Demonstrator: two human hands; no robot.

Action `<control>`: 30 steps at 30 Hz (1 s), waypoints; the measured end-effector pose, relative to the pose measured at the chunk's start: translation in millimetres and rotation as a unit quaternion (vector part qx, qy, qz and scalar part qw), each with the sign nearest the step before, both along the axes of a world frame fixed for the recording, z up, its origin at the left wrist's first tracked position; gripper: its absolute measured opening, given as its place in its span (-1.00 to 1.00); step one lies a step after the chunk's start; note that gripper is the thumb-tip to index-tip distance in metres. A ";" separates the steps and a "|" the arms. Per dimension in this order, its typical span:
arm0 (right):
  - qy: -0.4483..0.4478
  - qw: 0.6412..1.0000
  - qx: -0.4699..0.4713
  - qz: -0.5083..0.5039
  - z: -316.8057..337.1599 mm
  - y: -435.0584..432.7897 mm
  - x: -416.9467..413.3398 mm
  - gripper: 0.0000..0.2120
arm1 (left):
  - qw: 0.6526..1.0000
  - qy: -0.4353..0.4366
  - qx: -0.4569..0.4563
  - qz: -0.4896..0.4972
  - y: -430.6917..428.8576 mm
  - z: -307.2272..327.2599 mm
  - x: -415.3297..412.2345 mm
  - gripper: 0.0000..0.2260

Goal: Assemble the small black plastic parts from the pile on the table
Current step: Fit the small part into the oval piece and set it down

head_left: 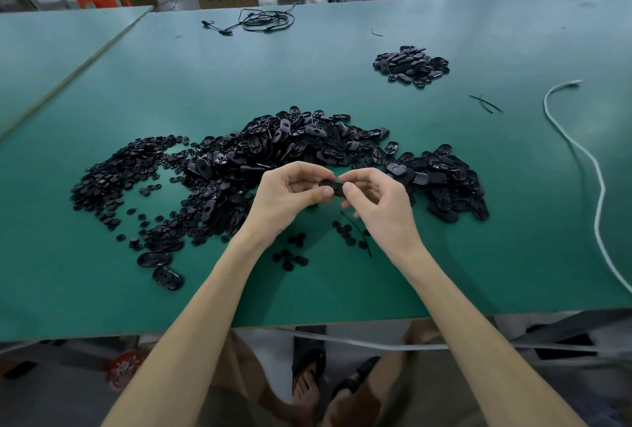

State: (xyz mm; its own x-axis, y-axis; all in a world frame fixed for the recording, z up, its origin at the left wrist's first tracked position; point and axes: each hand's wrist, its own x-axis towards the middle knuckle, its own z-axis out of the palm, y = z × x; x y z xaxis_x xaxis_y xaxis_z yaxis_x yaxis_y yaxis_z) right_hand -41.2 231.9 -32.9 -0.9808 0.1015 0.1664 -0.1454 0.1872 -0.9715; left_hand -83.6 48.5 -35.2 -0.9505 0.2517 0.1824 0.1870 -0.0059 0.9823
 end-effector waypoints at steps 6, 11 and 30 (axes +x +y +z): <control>0.012 1.000 0.001 -0.012 0.5 0.0 0.0 -0.91 | 1.000 0.003 -0.011 -0.006 0.5 -2.8 -2.6 -0.76; 0.020 1.000 0.006 -0.019 1.1 -0.1 0.6 -0.89 | 1.000 0.006 0.016 -0.007 -0.3 -5.0 -2.5 -0.87; 0.043 0.999 0.004 0.001 1.0 0.1 1.5 -0.88 | 0.997 0.045 -0.045 -0.045 2.1 -6.2 -1.8 -0.85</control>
State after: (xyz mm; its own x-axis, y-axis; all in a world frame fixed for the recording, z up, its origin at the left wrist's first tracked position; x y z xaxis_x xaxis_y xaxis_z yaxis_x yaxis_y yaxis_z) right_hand -39.7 232.0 -31.9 -0.9630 0.0982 0.2510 -0.2288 0.1943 -0.9539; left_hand -85.4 50.7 -41.4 -0.9042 0.3545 0.2384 0.2764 0.0598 0.9592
